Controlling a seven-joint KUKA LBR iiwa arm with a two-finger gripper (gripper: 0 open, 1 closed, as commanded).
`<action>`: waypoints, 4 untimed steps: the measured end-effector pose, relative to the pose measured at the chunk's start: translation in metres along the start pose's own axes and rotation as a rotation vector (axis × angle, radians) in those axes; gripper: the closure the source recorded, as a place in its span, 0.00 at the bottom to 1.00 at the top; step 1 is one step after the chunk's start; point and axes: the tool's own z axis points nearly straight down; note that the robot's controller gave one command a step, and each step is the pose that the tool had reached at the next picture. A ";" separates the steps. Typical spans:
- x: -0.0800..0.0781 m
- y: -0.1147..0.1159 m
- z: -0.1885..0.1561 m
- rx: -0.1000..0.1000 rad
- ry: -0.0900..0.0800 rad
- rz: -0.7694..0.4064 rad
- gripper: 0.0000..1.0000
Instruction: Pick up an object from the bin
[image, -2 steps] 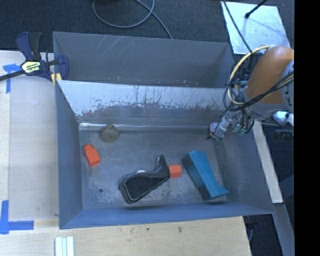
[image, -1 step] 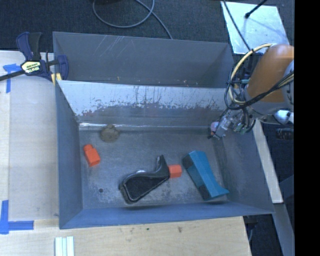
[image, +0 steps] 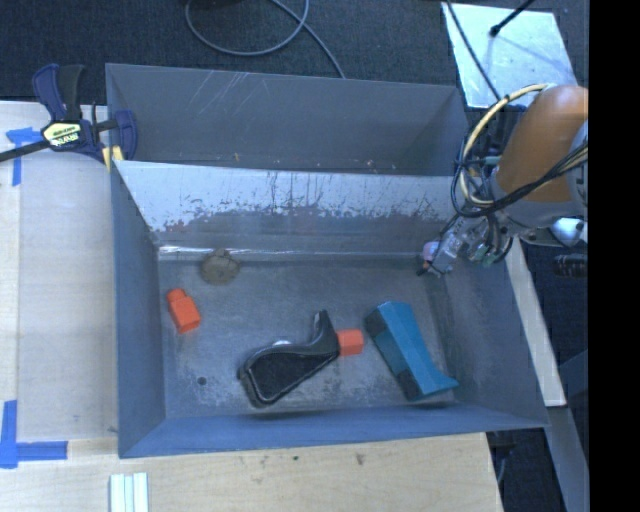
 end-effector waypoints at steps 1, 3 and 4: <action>-0.001 0.000 -0.004 -0.001 -0.002 -0.001 1.00; -0.001 0.000 -0.019 0.000 0.000 -0.001 1.00; -0.001 0.000 -0.028 0.000 0.000 -0.002 1.00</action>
Offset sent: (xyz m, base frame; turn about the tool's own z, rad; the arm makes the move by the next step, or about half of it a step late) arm 0.0001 0.0000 0.0348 0.0000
